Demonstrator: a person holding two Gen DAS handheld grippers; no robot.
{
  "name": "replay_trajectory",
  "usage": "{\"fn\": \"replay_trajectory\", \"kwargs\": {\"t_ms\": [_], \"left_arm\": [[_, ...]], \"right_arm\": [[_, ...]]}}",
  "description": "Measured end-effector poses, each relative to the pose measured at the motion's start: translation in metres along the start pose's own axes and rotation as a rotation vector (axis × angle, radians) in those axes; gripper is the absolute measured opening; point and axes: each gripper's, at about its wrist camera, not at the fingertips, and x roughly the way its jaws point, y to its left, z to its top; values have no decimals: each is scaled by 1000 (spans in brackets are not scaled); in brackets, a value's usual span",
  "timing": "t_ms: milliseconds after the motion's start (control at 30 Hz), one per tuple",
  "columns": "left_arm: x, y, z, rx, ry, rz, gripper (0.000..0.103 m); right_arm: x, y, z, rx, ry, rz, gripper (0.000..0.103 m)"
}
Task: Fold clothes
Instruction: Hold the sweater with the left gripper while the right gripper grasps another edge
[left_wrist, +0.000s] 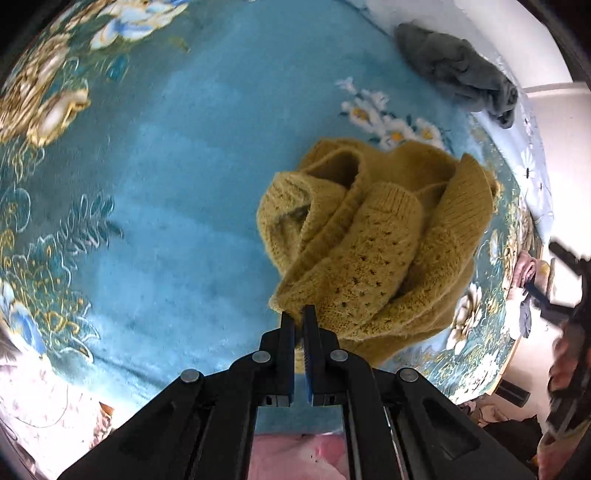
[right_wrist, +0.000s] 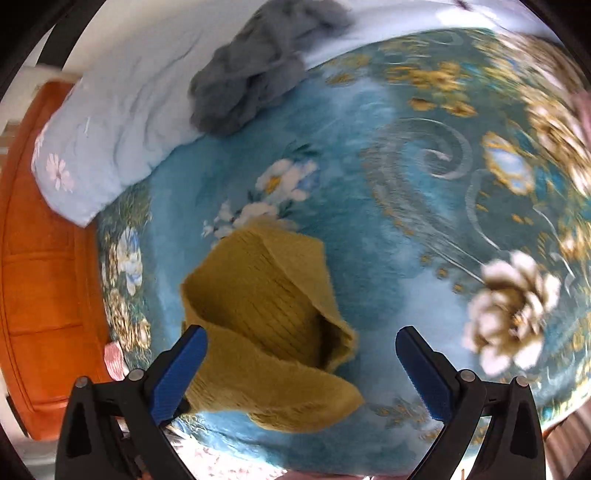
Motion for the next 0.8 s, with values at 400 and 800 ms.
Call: {"fn": "replay_trajectory", "kwargs": {"t_ms": [400, 800], "left_arm": [[7, 24, 0, -42, 17, -35, 4], [-1, 35, 12, -71, -10, -50, 4]], "right_arm": [[109, 90, 92, -243, 224, -63, 77], [127, 59, 72, -42, 276, -57, 14]]}}
